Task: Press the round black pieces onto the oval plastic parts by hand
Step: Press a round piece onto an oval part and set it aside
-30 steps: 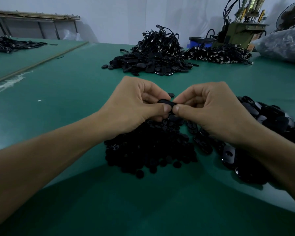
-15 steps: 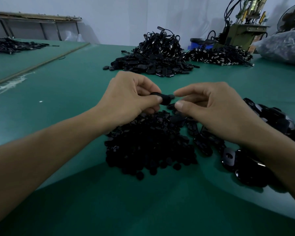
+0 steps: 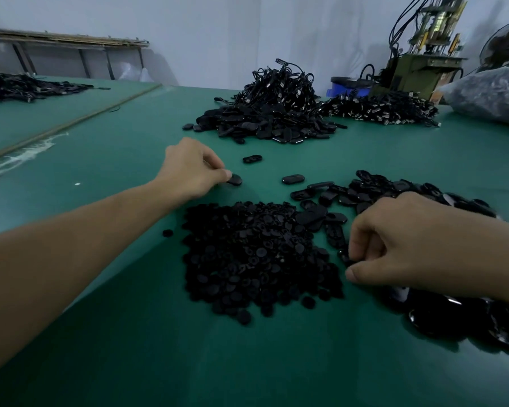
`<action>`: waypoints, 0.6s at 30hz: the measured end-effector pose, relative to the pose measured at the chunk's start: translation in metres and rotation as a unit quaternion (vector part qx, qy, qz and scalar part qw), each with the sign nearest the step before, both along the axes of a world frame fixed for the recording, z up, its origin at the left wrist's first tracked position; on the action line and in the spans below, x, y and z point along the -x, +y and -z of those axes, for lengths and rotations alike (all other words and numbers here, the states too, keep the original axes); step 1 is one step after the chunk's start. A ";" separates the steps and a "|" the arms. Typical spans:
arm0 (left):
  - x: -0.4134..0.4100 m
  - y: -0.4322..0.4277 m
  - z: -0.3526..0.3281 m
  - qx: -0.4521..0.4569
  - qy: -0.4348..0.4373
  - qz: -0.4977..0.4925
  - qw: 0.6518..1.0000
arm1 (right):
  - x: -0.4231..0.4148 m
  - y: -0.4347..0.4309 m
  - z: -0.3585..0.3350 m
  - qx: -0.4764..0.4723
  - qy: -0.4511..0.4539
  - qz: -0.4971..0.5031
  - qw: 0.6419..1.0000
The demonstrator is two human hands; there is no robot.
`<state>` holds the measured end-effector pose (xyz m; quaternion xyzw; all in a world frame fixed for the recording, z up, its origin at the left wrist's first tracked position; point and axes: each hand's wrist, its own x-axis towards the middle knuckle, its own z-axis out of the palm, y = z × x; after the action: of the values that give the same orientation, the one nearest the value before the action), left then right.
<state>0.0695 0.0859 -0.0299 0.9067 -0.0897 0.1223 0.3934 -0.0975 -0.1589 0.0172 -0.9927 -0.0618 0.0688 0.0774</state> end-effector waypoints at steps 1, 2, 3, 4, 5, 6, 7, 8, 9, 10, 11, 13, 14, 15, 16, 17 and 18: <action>0.000 -0.001 0.001 -0.025 -0.010 0.002 1.000 | 0.000 0.001 0.001 0.005 -0.008 -0.001 1.000; 0.000 -0.002 0.001 -0.044 -0.022 0.000 0.999 | 0.001 0.002 0.001 0.005 -0.017 -0.003 1.000; 0.001 -0.003 0.002 -0.049 -0.033 -0.003 0.998 | 0.000 0.002 0.001 0.002 -0.025 -0.005 1.000; 0.002 -0.005 0.002 -0.045 -0.045 -0.006 0.998 | -0.001 0.002 0.001 -0.002 -0.037 -0.008 0.999; 0.006 -0.006 0.001 -0.032 -0.055 -0.004 0.998 | -0.003 0.000 0.000 -0.012 -0.054 -0.010 0.998; 0.012 -0.008 0.001 -0.013 -0.064 0.009 0.998 | -0.005 -0.002 0.000 -0.031 -0.078 -0.012 0.996; 0.018 -0.010 0.000 0.002 -0.072 0.029 0.997 | -0.007 -0.004 -0.001 -0.062 -0.100 -0.013 0.993; 0.026 -0.013 -0.001 0.017 -0.081 0.057 0.995 | -0.009 -0.006 -0.001 -0.100 -0.114 -0.015 0.988; 0.034 -0.015 -0.001 0.031 -0.087 0.087 0.992 | -0.010 -0.008 0.000 -0.143 -0.117 -0.016 0.983; 0.043 -0.017 -0.002 0.047 -0.091 0.117 0.988 | -0.012 -0.009 0.001 -0.189 -0.111 -0.017 0.976; 0.053 -0.019 -0.003 0.061 -0.091 0.146 0.983 | -0.012 -0.009 0.002 -0.233 -0.100 -0.018 0.967; 0.069 -0.022 -0.002 0.085 -0.079 0.198 0.973 | -0.014 -0.007 0.004 -0.300 -0.082 -0.020 0.950; 0.076 -0.023 -0.002 0.093 -0.066 0.214 0.970 | -0.015 -0.006 0.006 -0.321 -0.076 -0.022 0.944; 0.081 -0.024 -0.003 0.101 -0.054 0.227 0.967 | -0.016 -0.005 0.007 -0.339 -0.070 -0.023 0.938; 0.085 -0.025 -0.003 0.111 -0.044 0.238 0.964 | -0.017 -0.005 0.008 -0.353 -0.066 -0.024 0.933; 0.088 -0.025 -0.003 0.119 -0.042 0.246 0.961 | -0.017 -0.004 0.008 -0.365 -0.062 -0.025 0.929; 0.090 -0.026 -0.003 0.129 -0.042 0.253 0.958 | -0.018 -0.003 0.009 -0.372 -0.061 -0.026 0.926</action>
<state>-0.0206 0.0601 -0.0269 0.7901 -0.3163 0.0673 0.5208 -0.0799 -0.1619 0.0080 -0.8927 -0.1136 -0.0174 0.4357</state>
